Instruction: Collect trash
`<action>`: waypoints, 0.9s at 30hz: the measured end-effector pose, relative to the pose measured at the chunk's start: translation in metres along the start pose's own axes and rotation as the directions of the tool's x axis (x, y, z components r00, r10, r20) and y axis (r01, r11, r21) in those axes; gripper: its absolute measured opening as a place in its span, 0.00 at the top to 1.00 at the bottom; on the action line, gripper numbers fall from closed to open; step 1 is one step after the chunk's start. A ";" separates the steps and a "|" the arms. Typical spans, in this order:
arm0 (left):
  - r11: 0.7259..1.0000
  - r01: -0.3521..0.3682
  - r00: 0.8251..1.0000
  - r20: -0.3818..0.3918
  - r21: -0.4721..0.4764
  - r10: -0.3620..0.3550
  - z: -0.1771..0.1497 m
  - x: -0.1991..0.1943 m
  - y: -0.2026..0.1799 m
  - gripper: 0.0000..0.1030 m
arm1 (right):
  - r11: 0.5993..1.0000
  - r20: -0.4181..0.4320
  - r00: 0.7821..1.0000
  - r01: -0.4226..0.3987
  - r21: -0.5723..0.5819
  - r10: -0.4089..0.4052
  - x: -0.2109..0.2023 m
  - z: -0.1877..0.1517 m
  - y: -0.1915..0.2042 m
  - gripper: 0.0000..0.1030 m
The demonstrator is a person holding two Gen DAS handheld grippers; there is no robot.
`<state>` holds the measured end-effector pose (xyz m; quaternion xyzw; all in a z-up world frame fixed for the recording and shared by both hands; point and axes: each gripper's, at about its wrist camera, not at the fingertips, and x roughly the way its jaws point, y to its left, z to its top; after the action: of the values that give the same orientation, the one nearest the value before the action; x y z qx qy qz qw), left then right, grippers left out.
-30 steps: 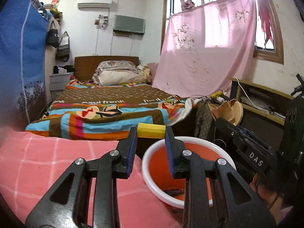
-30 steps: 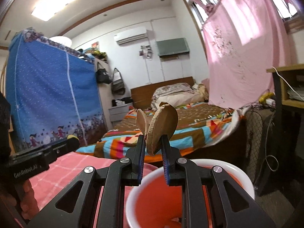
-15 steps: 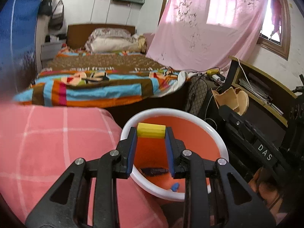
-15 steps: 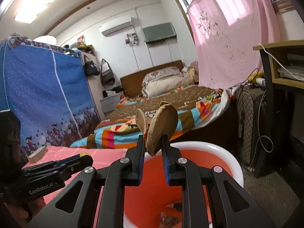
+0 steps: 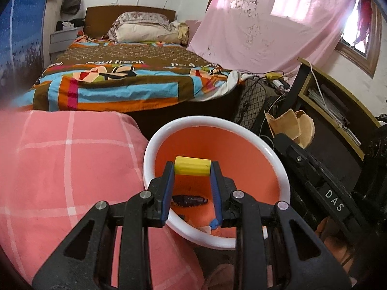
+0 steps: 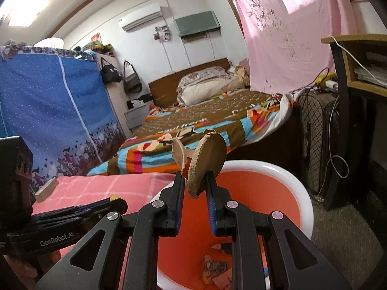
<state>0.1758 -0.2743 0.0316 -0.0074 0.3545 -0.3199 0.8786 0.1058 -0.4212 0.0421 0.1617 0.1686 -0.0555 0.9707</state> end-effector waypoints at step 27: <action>0.997 -0.049 0.999 0.006 -0.052 0.050 0.003 -0.006 0.018 0.48 | 1.000 -0.043 0.999 0.024 0.017 -0.023 0.005 -0.001 -0.006 0.61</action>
<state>0.1840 -0.2575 0.0330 -0.0228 0.3594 -0.2887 0.8871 0.1092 -0.4268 0.0373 0.1695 0.1909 -0.0651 0.9647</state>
